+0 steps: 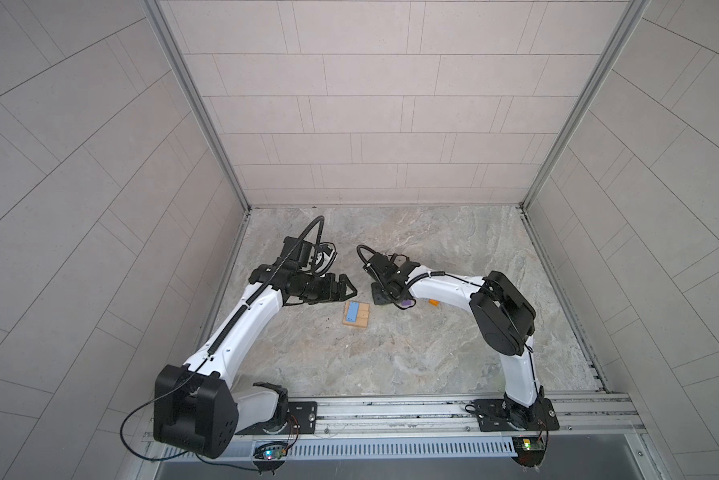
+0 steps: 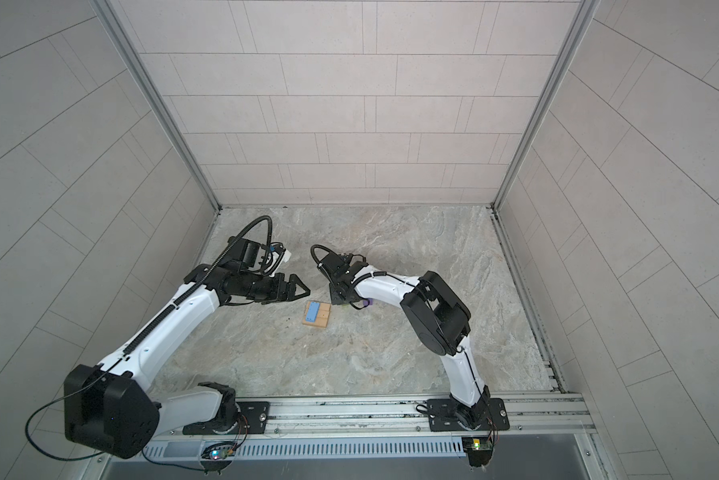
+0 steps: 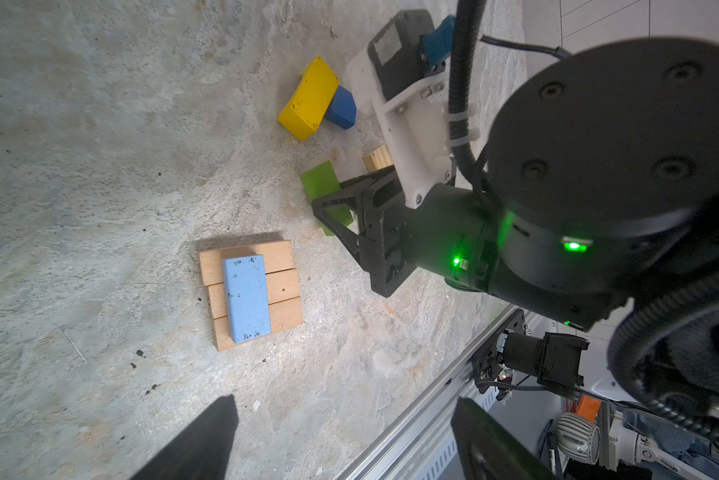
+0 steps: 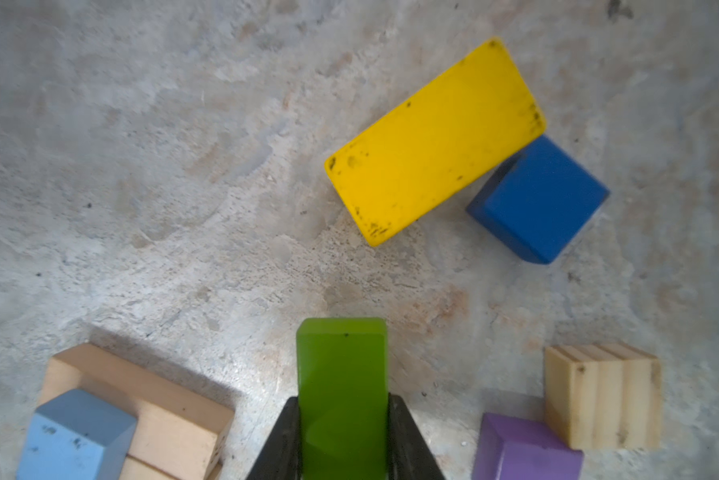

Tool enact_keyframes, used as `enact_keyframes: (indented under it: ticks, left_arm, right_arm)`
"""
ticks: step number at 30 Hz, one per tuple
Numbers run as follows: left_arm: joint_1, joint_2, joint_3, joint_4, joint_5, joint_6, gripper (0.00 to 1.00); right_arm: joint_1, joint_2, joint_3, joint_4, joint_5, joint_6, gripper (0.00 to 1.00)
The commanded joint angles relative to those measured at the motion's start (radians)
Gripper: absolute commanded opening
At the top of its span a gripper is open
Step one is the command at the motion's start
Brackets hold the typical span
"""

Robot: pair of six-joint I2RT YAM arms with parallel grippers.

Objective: Build the wood block tower

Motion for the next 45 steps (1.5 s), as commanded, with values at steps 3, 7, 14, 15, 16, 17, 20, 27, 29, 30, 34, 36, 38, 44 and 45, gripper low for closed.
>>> enact_keyframes:
  ticks: [3, 7, 14, 15, 16, 17, 20, 27, 29, 30, 34, 36, 38, 44, 45]
  left_arm:
    - [0.016, -0.01, 0.009, -0.073, -0.028, 0.045, 0.88]
    - [0.038, -0.021, -0.009, -0.078, -0.052, 0.031, 0.88]
    - [0.07, -0.016, -0.018, -0.062, 0.016, 0.026, 0.88]
    - [0.073, -0.015, -0.017, -0.061, 0.021, 0.026, 0.88]
    - [0.077, -0.016, -0.018, -0.061, 0.023, 0.026, 0.88]
    - [0.081, -0.019, -0.018, -0.059, 0.025, 0.026, 0.88]
    - [0.086, -0.023, -0.02, -0.057, 0.031, 0.026, 0.88]
    - [0.093, -0.025, -0.025, -0.055, 0.039, 0.027, 0.88]
    - [0.093, -0.026, -0.026, -0.055, 0.04, 0.028, 0.88]
    - [0.095, -0.025, -0.025, -0.054, 0.041, 0.027, 0.88]
    - [0.095, -0.025, -0.027, -0.054, 0.045, 0.028, 0.88]
    - [0.097, -0.025, -0.027, -0.053, 0.044, 0.028, 0.88]
    - [0.096, -0.024, -0.026, -0.053, 0.045, 0.027, 0.88]
    - [0.1, -0.02, -0.026, -0.05, 0.052, 0.027, 0.88]
    - [0.099, -0.02, -0.027, -0.05, 0.053, 0.026, 0.88]
  right_arm:
    - [-0.004, -0.1, -0.041, -0.025, -0.039, 0.043, 0.2]
    - [0.002, -0.161, -0.097, 0.013, -0.092, 0.105, 0.2]
    - [0.051, -0.243, -0.188, 0.145, -0.133, 0.259, 0.18]
    - [0.06, -0.249, -0.2, 0.171, -0.132, 0.284, 0.18]
    - [0.068, -0.252, -0.211, 0.192, -0.129, 0.305, 0.18]
    - [0.076, -0.252, -0.219, 0.215, -0.127, 0.323, 0.18]
    - [0.092, -0.244, -0.228, 0.26, -0.121, 0.365, 0.18]
    - [0.111, -0.218, -0.266, 0.376, -0.107, 0.453, 0.18]
    - [0.117, -0.21, -0.278, 0.406, -0.101, 0.472, 0.18]
    - [0.121, -0.206, -0.281, 0.414, -0.096, 0.482, 0.18]
    - [0.129, -0.191, -0.302, 0.452, -0.091, 0.513, 0.18]
    - [0.134, -0.189, -0.315, 0.473, -0.09, 0.525, 0.18]
    - [0.14, -0.186, -0.32, 0.478, -0.085, 0.534, 0.18]
    - [0.145, -0.183, -0.346, 0.503, -0.079, 0.555, 0.18]
    - [0.147, -0.183, -0.35, 0.508, -0.077, 0.559, 0.18]
